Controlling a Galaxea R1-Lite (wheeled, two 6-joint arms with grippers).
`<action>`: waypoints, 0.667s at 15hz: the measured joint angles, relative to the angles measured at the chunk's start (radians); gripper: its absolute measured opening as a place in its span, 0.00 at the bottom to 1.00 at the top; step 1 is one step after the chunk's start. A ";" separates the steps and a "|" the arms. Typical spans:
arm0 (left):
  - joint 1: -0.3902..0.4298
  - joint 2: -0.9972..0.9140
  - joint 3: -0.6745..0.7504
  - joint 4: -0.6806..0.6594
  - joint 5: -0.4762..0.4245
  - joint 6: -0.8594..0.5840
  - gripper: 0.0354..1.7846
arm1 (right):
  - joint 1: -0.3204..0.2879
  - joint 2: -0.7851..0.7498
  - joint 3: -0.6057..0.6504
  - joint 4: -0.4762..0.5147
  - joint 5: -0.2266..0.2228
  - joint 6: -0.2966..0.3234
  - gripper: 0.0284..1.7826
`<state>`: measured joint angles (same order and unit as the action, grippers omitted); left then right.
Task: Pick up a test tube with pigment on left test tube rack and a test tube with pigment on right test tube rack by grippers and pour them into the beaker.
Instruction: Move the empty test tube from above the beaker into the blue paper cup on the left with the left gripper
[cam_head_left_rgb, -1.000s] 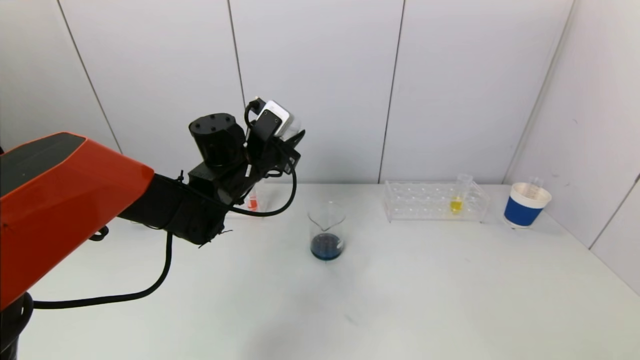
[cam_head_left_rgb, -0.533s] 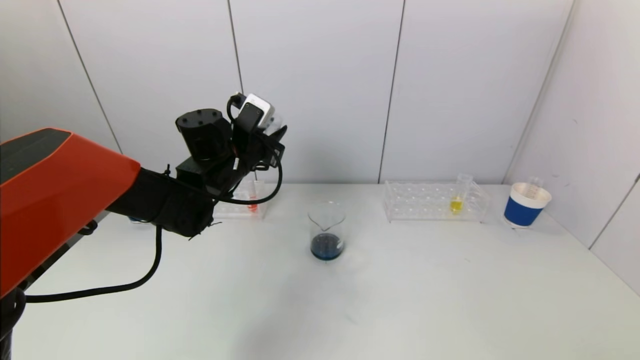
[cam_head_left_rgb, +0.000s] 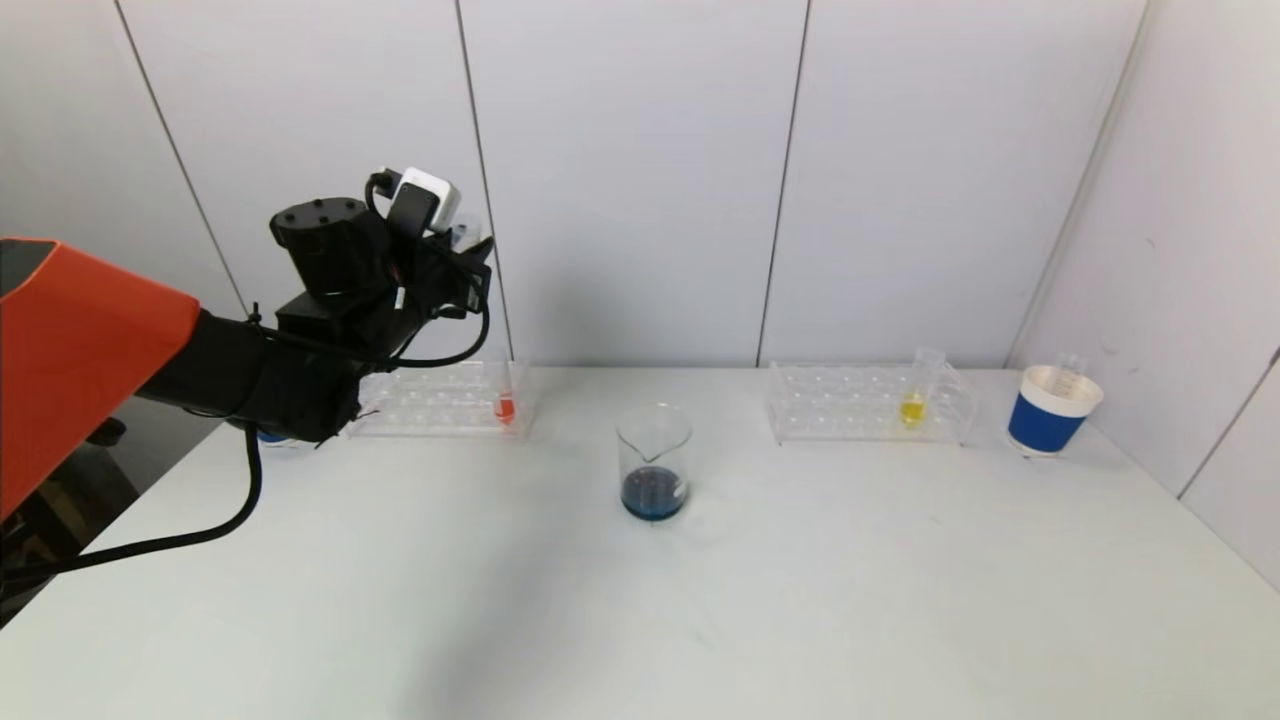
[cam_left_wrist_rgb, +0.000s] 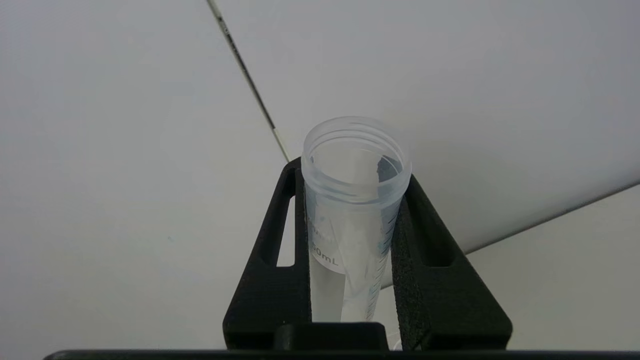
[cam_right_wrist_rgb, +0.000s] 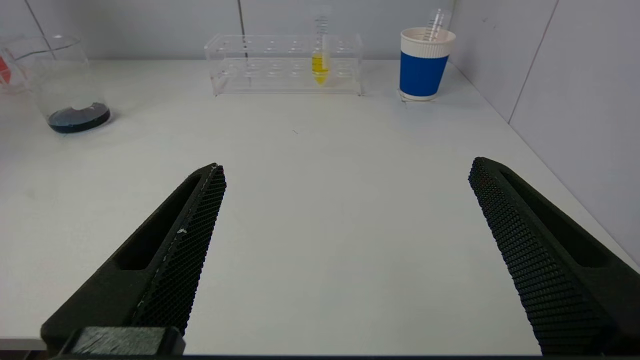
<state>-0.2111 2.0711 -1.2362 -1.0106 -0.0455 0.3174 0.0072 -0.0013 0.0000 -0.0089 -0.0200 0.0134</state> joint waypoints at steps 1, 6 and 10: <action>0.018 -0.008 -0.002 0.018 0.000 -0.016 0.25 | 0.000 0.000 0.000 0.000 0.000 0.000 0.99; 0.119 -0.035 -0.011 0.048 0.000 -0.050 0.25 | 0.000 0.000 0.000 0.000 0.000 0.000 0.99; 0.202 -0.039 -0.019 0.054 -0.007 -0.074 0.25 | 0.000 0.000 0.000 0.000 0.000 0.000 0.99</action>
<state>-0.0091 2.0326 -1.2551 -0.9568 -0.0523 0.2434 0.0072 -0.0013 0.0000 -0.0089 -0.0200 0.0130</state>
